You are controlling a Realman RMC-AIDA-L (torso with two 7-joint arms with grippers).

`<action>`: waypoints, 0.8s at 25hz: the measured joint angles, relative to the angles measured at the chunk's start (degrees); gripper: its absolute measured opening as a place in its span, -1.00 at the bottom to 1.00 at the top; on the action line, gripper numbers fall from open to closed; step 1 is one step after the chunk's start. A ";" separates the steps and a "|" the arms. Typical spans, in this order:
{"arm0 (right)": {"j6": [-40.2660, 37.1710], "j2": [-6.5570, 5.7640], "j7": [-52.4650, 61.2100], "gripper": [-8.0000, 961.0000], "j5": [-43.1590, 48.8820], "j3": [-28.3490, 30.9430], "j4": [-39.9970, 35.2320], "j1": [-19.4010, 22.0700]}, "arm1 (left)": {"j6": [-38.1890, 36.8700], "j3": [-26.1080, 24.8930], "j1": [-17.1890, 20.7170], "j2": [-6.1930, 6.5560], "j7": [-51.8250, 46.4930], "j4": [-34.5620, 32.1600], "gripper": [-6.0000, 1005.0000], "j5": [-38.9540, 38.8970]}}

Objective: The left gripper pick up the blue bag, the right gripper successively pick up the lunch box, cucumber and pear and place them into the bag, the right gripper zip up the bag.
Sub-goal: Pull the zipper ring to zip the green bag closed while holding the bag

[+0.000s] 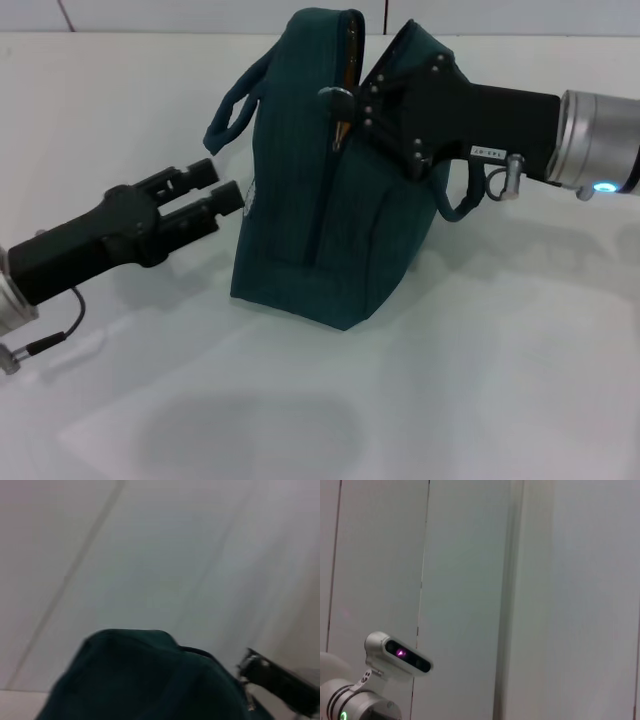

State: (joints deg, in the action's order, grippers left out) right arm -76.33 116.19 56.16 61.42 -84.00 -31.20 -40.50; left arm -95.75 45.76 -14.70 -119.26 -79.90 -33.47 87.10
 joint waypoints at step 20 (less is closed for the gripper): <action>0.14 0.00 -0.10 -0.95 0.01 -0.06 0.09 -0.14 | 1.64 0.03 -7.22 -0.38 -0.45 3.65 0.33 0.88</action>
State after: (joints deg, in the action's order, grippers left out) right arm -76.19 116.18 56.06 61.43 -84.07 -31.12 -40.64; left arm -94.11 45.79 -21.92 -119.65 -80.36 -29.82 87.99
